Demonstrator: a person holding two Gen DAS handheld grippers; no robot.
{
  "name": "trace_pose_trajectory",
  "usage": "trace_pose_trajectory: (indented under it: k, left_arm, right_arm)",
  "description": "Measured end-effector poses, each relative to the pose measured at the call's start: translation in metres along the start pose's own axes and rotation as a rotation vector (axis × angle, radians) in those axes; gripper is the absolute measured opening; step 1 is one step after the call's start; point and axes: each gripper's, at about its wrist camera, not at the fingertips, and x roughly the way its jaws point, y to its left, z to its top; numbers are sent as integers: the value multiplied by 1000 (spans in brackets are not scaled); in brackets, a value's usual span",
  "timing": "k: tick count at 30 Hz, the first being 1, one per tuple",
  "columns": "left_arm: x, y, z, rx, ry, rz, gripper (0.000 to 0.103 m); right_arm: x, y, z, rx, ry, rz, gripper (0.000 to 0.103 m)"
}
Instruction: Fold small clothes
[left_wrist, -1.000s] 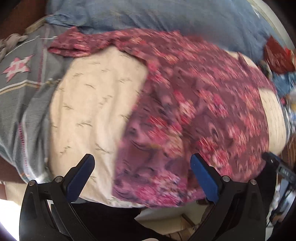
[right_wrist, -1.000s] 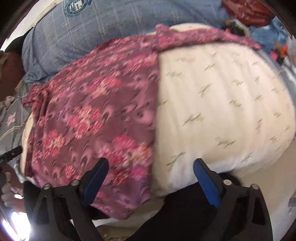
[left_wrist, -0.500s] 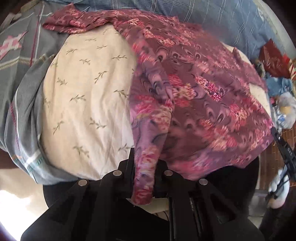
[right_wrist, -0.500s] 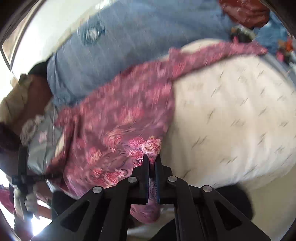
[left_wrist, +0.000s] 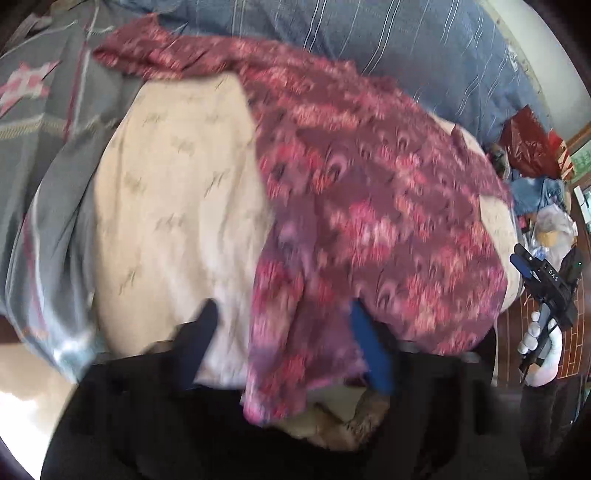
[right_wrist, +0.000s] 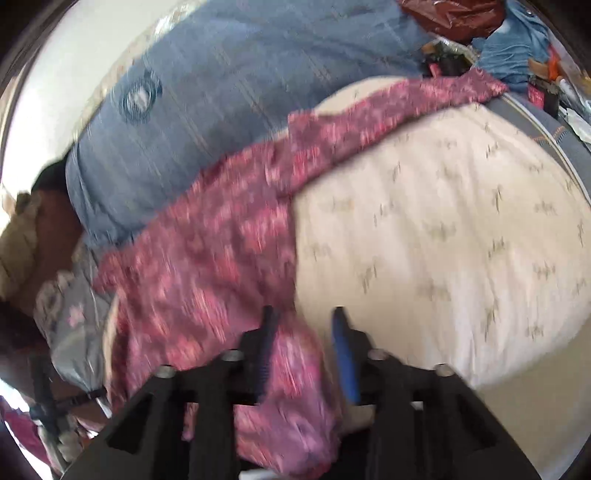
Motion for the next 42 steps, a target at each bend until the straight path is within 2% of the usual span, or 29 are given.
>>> trace_pose_trajectory:
  k: [1, 3, 6, 9, 10, 11, 13, 14, 16, 18, 19, 21, 22, 23, 24, 27, 28, 29, 31, 34, 39, 42]
  left_arm:
    - [9, -2, 10, -8, -3, 8, 82]
    - [31, -3, 34, -39, 45, 6, 82]
    - [60, 3, 50, -137, 96, 5, 81]
    - [59, -11, 58, -76, 60, 36, 81]
    - [60, -14, 61, -61, 60, 43, 81]
    - [60, -17, 64, -53, 59, 52, 81]
    - [57, -21, 71, -32, 38, 66, 81]
    - [55, -22, 73, -26, 20, 70, 81]
    - [50, -18, 76, -27, -26, 93, 81]
    - [60, -11, 83, -42, -20, 130, 81]
    - [67, -7, 83, -50, 3, 145, 81]
    - [84, 0, 84, -58, 48, 161, 81]
    - [81, -1, 83, -36, 30, 165, 81]
    - [76, -3, 83, -10, 23, 153, 81]
    - [71, -4, 84, -2, 14, 119, 81]
    - [54, -12, 101, -4, -38, 10, 81]
    - [50, -18, 113, -1, -67, -21, 81]
    - [49, -25, 122, 4, -85, -39, 81]
    - [56, -39, 146, 17, -117, -83, 81]
    - [93, -58, 181, 0, -110, -137, 81]
    - [128, -65, 191, 13, -86, -167, 81]
    - [139, -60, 189, 21, -78, -167, 81]
  right_arm:
    - [12, 2, 12, 3, 2, -2, 43]
    - [45, 7, 31, 11, 32, -13, 43]
    - [90, 16, 50, -20, 37, -74, 43]
    - [119, 31, 57, -82, 16, -110, 43]
    - [125, 40, 60, -135, 1, -140, 35]
    - [131, 48, 63, -187, 23, -155, 3]
    - [134, 53, 75, -228, 30, -169, 3]
    - [126, 52, 87, -229, -14, -160, 3]
    - [107, 39, 110, -148, -110, -136, 3]
    - [111, 23, 120, -77, -86, -119, 3]
    - [124, 17, 119, -77, -26, -149, 3]
    - [143, 15, 110, -117, 98, -181, 4]
    - [136, 17, 107, -141, 89, -177, 5]
    - [129, 19, 108, -145, 91, -171, 11]
    - [118, 20, 111, -138, 78, -167, 11]
    - [75, 21, 135, -107, -67, -115, 17]
    - [69, 24, 145, -107, -103, -107, 31]
    - [71, 30, 157, -115, -106, -89, 49]
    - [92, 45, 174, -149, -67, -57, 60]
    - [152, 67, 195, -203, 47, -58, 60]
    - [238, 94, 199, -347, 147, -234, 58]
    - [269, 96, 195, -403, 225, -280, 59]
